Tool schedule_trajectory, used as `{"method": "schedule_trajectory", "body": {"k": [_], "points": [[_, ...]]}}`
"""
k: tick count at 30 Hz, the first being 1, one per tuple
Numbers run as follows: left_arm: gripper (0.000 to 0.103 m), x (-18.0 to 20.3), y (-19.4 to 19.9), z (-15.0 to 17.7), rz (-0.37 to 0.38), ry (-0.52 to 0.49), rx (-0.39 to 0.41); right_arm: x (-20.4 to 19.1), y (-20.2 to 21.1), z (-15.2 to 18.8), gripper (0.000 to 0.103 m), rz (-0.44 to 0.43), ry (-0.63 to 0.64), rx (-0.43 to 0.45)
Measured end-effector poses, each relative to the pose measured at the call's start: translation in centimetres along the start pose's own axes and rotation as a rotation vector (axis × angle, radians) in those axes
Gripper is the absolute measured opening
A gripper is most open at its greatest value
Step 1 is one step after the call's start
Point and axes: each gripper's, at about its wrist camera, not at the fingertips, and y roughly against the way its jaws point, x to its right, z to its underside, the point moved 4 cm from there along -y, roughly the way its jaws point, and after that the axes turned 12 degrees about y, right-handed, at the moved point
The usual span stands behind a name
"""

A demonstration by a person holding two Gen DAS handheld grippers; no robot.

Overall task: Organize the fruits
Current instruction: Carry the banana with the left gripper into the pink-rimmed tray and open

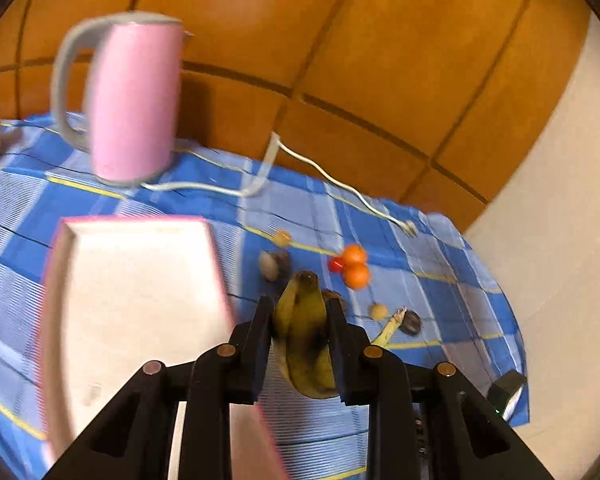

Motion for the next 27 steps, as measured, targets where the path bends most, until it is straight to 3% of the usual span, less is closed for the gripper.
{"method": "schedule_trajectory", "body": {"k": [6,15,18,20,27], "points": [[0.026,-4.9,0.9,-2.9,-0.139,0.008,0.034,-0.1,0.0,0.0,0.103,0.002,0.005,-0.002],[0.027,-8.8,-3.6,-5.8,-0.267,0.015,-0.013,-0.1,-0.1,-0.2,0.103,0.006,0.009,-0.014],[0.036,-9.1,-4.7,-6.7,-0.297,0.026,0.007,-0.1,-0.1,-0.2,0.103,0.004,0.012,-0.018],[0.050,-8.9,-4.6,-7.3,-0.315,0.024,0.050,-0.1,-0.1,-0.2,0.103,0.004,0.013,-0.020],[0.053,-9.8,-3.0,-6.1,-0.360,0.070,0.111,-0.2,-0.2,-0.3,0.103,0.007,0.018,-0.020]]}}
